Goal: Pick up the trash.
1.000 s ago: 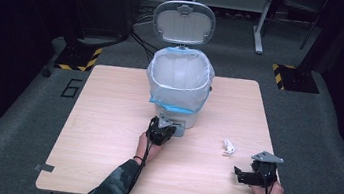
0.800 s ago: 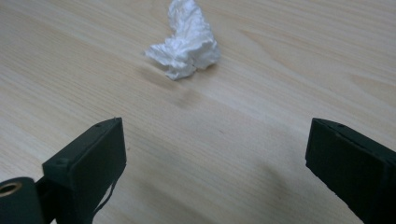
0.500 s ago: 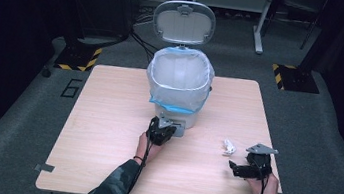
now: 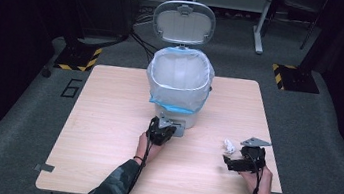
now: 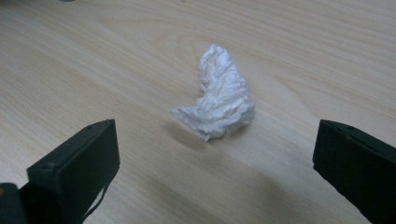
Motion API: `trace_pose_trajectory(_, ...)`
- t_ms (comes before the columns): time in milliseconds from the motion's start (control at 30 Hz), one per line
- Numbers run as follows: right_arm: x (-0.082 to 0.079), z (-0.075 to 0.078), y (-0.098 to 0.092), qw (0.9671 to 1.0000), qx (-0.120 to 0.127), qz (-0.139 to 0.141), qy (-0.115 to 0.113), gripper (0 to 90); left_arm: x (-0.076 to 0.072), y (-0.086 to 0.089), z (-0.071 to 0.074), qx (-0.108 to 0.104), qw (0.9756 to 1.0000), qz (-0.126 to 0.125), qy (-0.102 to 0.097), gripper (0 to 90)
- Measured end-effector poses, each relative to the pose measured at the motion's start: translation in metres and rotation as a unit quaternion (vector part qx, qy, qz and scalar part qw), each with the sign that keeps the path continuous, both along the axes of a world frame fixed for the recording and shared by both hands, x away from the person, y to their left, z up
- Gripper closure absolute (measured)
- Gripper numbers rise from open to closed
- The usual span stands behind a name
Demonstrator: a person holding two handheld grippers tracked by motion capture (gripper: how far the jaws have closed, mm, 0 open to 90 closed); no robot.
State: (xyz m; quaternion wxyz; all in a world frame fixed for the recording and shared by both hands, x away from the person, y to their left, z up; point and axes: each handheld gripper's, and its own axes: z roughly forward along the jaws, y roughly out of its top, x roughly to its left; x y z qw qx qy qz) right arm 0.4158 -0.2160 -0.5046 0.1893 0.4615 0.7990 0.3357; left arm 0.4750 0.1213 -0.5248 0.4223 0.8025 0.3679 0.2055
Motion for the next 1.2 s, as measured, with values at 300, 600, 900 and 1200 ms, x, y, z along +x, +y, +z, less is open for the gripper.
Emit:
trace_pose_trajectory(300, 0.008, -0.003, 0.005, 1.0, -0.005, -0.002, 0.005, 0.0, 0.0, 0.0, 0.0, 0.0, 1.0, 0.0, 0.0, 90.0)
trace_pose_trajectory(600, 0.016, -0.009, 0.012, 1.0, -0.004, -0.003, 0.002, 15.4, 0.0, 0.0, 0.0, 0.0, 1.0, 0.0, 0.0, 89.9)
trace_pose_trajectory(900, 0.02, -0.009, 0.013, 1.0, -0.003, 0.008, 0.002, 42.4, 0.0, 0.0, 0.0, 0.0, 1.0, 0.0, -0.001, 90.0)
trace_pose_trajectory(1200, 0.021, -0.011, 0.016, 0.9999, -0.004, 0.003, 0.009, 52.8, 0.0, 0.0, 0.0, 0.001, 1.0, 0.001, -0.001, 89.9)
